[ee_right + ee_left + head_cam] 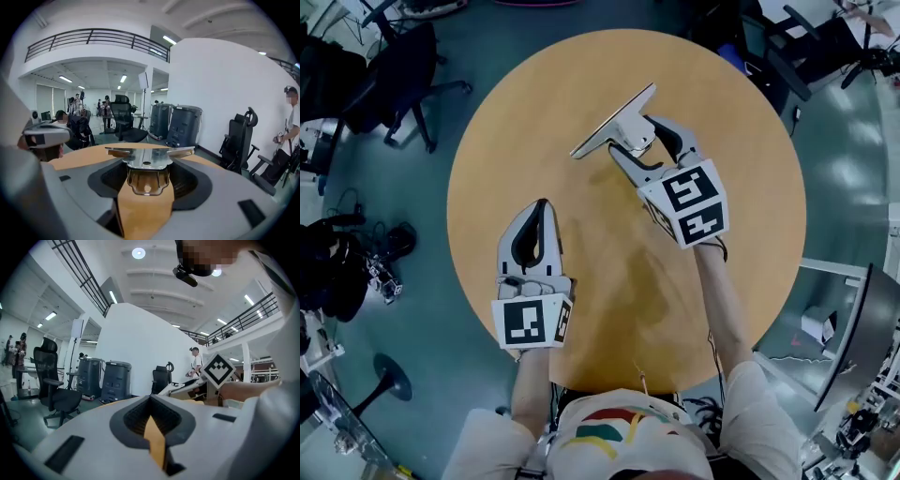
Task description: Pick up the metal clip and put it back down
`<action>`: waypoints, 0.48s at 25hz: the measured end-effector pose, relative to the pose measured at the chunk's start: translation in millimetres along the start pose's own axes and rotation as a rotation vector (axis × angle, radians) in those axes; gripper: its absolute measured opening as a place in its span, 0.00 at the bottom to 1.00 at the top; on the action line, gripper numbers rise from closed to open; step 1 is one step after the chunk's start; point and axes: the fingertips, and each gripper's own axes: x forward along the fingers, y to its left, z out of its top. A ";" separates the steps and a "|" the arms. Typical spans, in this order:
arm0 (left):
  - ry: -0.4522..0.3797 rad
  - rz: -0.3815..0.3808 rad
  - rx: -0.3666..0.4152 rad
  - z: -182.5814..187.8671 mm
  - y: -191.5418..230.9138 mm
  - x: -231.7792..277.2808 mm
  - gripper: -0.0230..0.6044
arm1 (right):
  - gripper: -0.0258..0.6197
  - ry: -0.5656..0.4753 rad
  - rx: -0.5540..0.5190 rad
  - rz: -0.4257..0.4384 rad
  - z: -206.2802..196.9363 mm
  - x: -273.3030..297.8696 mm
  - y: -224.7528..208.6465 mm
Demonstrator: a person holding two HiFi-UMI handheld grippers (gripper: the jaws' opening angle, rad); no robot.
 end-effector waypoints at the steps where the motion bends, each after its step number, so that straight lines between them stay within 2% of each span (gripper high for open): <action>1: -0.004 -0.004 -0.002 7.7 -5.3 -10.6 0.11 | 0.49 -0.032 0.002 -0.008 11.3 -19.0 6.0; 5: -0.045 -0.005 0.013 43.1 -27.3 -44.4 0.11 | 0.49 -0.154 0.009 -0.078 48.6 -96.2 16.3; 8: -0.031 -0.007 0.022 64.9 -47.9 -85.3 0.11 | 0.49 -0.212 0.037 -0.132 62.4 -161.1 38.1; 12: -0.041 -0.062 0.029 89.0 -87.6 -140.1 0.11 | 0.49 -0.291 0.116 -0.166 67.8 -247.8 73.0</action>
